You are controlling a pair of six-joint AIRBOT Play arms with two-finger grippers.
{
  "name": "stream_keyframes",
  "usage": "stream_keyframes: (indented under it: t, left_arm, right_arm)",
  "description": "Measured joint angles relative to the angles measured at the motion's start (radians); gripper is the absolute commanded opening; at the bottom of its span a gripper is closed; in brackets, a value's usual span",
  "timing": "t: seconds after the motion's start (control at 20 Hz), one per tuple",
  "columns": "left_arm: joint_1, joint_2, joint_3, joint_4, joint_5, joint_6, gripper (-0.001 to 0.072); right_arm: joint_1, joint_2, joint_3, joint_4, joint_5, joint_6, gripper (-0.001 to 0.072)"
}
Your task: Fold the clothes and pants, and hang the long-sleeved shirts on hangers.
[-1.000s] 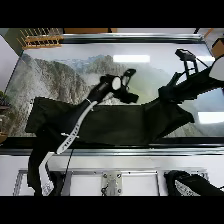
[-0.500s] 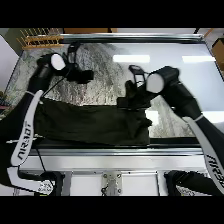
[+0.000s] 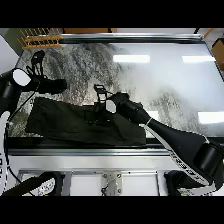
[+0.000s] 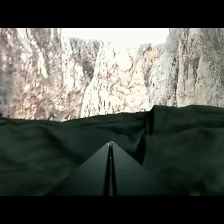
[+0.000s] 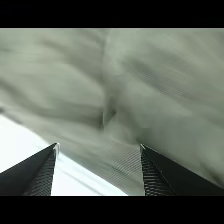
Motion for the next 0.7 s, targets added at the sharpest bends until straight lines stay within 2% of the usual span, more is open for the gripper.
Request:
stream_keyframes:
  t: [0.2,0.4,0.6,0.65,0.7]
  left_arm:
    - [0.010,0.083,-0.105,-0.005,0.021,0.001,0.0021]
    - [0.011,0.165,-0.221,-0.009,0.030,0.003,0.0021]
    - [0.010,0.244,-0.348,-0.053,0.046,0.003,0.0021]
    - [0.003,0.260,-0.377,-0.069,0.056,0.003,0.0021]
    - [-0.006,0.273,-0.399,-0.080,0.064,0.003,0.0021]
  right_arm:
    - [-0.027,0.048,-0.010,0.133,-0.052,-0.177,0.0555]
    - [-0.156,0.200,-0.143,0.078,0.033,-0.252,0.0555]
    - [-0.414,0.402,-0.433,0.006,0.115,-0.278,0.0565]
    - [-0.498,0.444,-0.512,-0.003,0.126,-0.283,0.0688]
    - [-0.577,0.474,-0.581,-0.010,0.127,-0.295,0.0720]
